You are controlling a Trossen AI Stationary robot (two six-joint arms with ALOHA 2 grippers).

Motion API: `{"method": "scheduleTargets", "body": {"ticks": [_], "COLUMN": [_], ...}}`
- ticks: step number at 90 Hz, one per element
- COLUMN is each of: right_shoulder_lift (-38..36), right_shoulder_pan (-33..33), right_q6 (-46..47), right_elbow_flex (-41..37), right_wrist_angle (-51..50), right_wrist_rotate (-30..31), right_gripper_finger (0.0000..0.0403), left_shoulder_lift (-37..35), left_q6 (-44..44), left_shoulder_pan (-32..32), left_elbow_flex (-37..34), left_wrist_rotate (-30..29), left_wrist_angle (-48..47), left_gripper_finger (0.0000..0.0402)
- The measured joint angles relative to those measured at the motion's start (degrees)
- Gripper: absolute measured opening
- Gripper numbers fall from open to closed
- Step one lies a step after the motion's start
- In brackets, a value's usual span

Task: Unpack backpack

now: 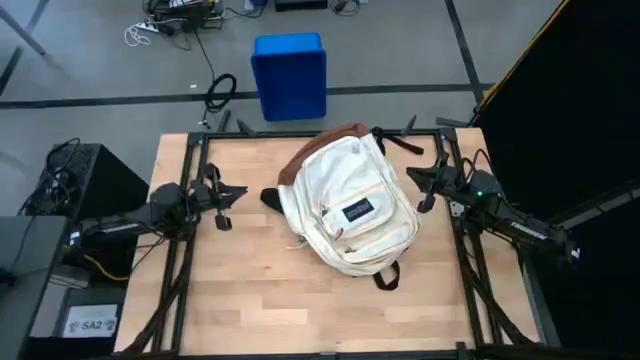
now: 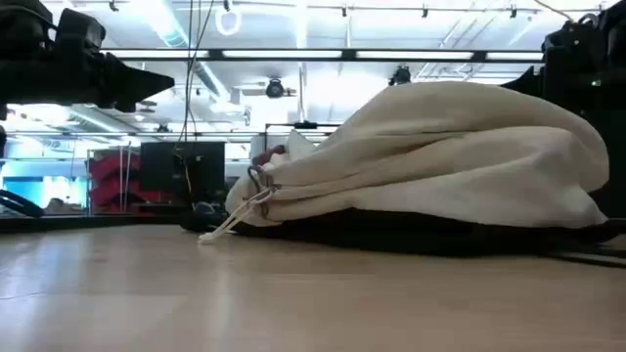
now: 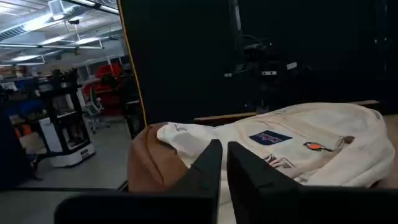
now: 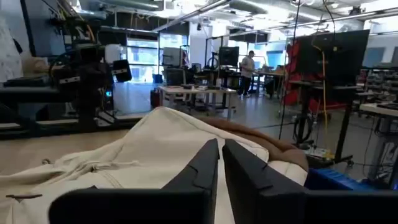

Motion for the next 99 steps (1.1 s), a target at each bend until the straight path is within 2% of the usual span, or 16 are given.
{"method": "scheduleTargets", "body": {"ticks": [99], "right_shoulder_lift": [0.0], "right_shoulder_pan": [0.0], "right_q6": [0.0], "right_elbow_flex": [0.0], "right_wrist_angle": [0.0], "right_wrist_rotate": [0.0], "right_gripper_finger": [0.0001], "left_shoulder_lift": [0.0], "left_q6": [0.0], "left_shoulder_pan": [0.0], "left_elbow_flex": [0.0], "left_wrist_rotate": [0.0], "left_wrist_angle": [0.0], "left_gripper_finger": [0.0001]}}
